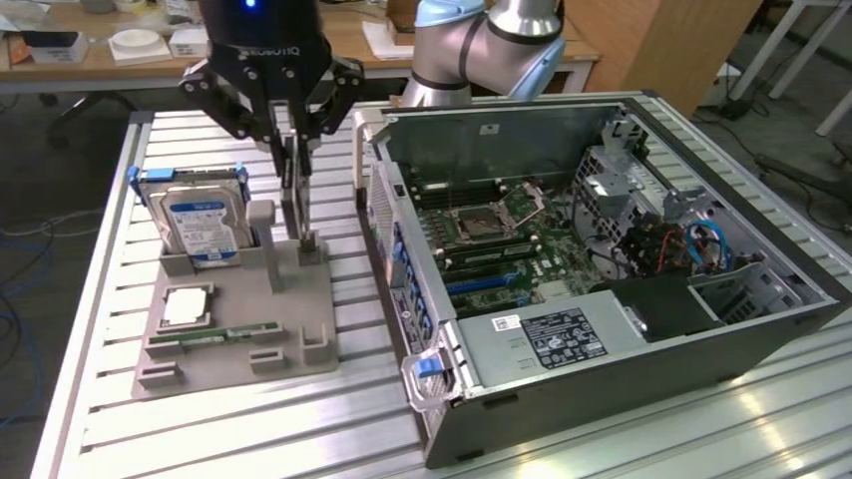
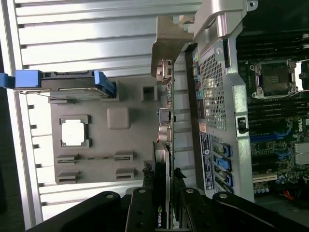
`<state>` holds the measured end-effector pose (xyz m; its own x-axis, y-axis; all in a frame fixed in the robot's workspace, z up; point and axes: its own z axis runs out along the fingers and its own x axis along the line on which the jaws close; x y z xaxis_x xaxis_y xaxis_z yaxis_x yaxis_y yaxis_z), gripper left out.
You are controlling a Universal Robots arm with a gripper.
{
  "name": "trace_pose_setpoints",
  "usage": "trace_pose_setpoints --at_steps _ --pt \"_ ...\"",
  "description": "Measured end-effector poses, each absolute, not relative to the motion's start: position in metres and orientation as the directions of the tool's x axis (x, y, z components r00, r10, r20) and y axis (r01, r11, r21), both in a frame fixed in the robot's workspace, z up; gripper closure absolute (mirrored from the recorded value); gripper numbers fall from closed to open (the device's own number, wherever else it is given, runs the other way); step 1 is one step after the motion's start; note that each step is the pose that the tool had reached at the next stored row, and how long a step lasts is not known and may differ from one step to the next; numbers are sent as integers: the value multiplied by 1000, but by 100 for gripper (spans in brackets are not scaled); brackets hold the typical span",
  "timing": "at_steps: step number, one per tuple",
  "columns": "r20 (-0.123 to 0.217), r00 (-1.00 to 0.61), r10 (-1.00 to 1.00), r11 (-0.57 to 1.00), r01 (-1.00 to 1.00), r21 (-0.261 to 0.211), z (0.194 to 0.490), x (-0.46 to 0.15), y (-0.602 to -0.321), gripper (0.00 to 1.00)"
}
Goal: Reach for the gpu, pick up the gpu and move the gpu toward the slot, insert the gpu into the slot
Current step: 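Pick up the gpu and move the gpu toward the slot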
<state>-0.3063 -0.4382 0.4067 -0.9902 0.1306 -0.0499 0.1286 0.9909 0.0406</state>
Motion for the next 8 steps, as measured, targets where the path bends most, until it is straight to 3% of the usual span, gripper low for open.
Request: trace_pose_setpoints --at_steps 8 --pt "-50 -990 131 991 129 40 407 -291 -438 74"
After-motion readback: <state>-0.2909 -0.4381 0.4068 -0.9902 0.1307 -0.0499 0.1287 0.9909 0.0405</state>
